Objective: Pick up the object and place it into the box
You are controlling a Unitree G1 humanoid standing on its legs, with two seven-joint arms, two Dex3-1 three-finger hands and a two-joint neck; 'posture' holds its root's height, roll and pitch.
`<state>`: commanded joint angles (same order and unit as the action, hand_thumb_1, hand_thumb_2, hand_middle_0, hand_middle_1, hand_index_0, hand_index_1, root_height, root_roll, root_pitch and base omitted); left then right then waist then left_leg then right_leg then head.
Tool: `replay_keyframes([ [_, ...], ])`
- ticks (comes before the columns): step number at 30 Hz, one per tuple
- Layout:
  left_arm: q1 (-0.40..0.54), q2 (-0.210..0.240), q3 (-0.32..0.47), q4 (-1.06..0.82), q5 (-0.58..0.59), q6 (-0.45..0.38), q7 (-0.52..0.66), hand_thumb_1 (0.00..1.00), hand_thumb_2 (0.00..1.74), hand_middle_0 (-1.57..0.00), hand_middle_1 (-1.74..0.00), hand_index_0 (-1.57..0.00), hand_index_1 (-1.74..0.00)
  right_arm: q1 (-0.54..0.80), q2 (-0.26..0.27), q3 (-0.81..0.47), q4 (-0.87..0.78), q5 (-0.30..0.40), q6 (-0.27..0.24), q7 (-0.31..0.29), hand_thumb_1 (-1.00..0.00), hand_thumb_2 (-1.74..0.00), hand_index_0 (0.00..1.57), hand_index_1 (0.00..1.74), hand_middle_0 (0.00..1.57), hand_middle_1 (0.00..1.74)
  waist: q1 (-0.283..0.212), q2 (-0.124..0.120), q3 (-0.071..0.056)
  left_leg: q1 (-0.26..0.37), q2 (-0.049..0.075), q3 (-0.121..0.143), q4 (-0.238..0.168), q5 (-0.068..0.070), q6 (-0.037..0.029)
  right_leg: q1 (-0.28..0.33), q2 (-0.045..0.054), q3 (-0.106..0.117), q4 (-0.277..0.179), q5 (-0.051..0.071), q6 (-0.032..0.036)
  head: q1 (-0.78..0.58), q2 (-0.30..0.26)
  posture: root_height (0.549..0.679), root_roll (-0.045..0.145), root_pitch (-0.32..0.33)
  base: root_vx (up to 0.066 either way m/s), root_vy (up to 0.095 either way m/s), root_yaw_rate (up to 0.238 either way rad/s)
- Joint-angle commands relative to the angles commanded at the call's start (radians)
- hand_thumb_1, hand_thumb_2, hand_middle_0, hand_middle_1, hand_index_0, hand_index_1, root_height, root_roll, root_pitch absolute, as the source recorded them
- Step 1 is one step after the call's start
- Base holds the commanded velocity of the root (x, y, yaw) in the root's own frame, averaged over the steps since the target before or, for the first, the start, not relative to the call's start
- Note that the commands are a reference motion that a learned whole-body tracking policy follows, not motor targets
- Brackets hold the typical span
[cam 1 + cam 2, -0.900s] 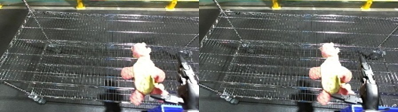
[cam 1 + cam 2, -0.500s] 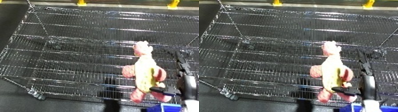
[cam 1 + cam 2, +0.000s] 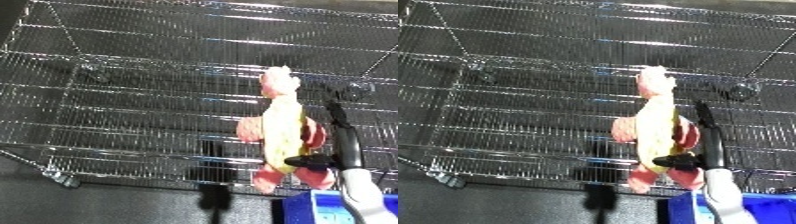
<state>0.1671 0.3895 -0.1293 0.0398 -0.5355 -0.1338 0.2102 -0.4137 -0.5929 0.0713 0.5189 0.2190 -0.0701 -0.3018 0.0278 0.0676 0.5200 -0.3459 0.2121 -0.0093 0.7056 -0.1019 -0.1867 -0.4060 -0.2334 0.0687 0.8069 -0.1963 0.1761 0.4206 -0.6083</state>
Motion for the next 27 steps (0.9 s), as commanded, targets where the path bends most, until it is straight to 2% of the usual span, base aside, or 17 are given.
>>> replay_keyframes([
  [7,-0.003,0.008,-0.024,-0.013,-0.005,-0.011,-0.002,1.0,1.74,-1.57,-1.74,-1.57,-1.74,-0.079,0.028,0.071,0.173,-0.018,0.025,0.01,0.0,0.0,0.0,0.0,0.0,0.0,0.012,0.016,0.0,-0.014,0.0,-0.003,0.008,-0.003,-0.0004,-0.012,-0.0005,0.0,0.006,-0.001,-0.001,0.032,0.0,0.608,0.052,-0.19,0.0,0.005,0.001],
  [13,0.003,0.016,-0.039,-0.013,-0.01,-0.014,-0.007,1.0,1.74,-1.57,-1.74,-1.57,-1.74,-0.132,0.032,0.107,0.305,-0.02,0.049,0.026,0.0,0.0,0.0,0.0,0.0,0.0,0.022,0.026,0.0,-0.02,-0.001,-0.005,0.01,-0.004,-0.0024,-0.016,-0.0017,-0.002,0.007,-0.002,0.0,0.053,-0.001,0.607,0.049,-0.185,0.005,0.005,0.01],
  [19,0.009,0.02,-0.045,-0.011,-0.015,-0.014,-0.01,1.0,1.74,-1.57,-1.74,-1.57,-1.74,-0.18,0.039,0.123,0.403,0.001,0.036,0.04,-0.3,-0.52,0.47,0.52,0.47,0.52,0.031,0.028,0.0,-0.025,-0.001,-0.007,0.012,-0.005,-0.0032,-0.016,-0.0023,-0.005,0.005,-0.003,0.0006,0.057,0.008,0.608,0.047,-0.181,0.009,0.006,0.01],
  [27,0.007,0.015,-0.037,0.002,-0.006,-0.019,-0.002,1.0,1.74,-1.57,-1.74,-1.57,-1.74,-0.175,0.051,0.132,0.402,-0.004,0.025,0.041,-0.7,-1.22,1.1,1.22,1.1,1.22,0.032,0.024,0.0,-0.02,0.004,-0.006,0.001,-0.005,-0.0021,-0.01,-0.0024,-0.01,-0.001,-0.004,0.0014,0.045,0.021,0.61,0.044,-0.175,0.009,0.004,-0.014],
])
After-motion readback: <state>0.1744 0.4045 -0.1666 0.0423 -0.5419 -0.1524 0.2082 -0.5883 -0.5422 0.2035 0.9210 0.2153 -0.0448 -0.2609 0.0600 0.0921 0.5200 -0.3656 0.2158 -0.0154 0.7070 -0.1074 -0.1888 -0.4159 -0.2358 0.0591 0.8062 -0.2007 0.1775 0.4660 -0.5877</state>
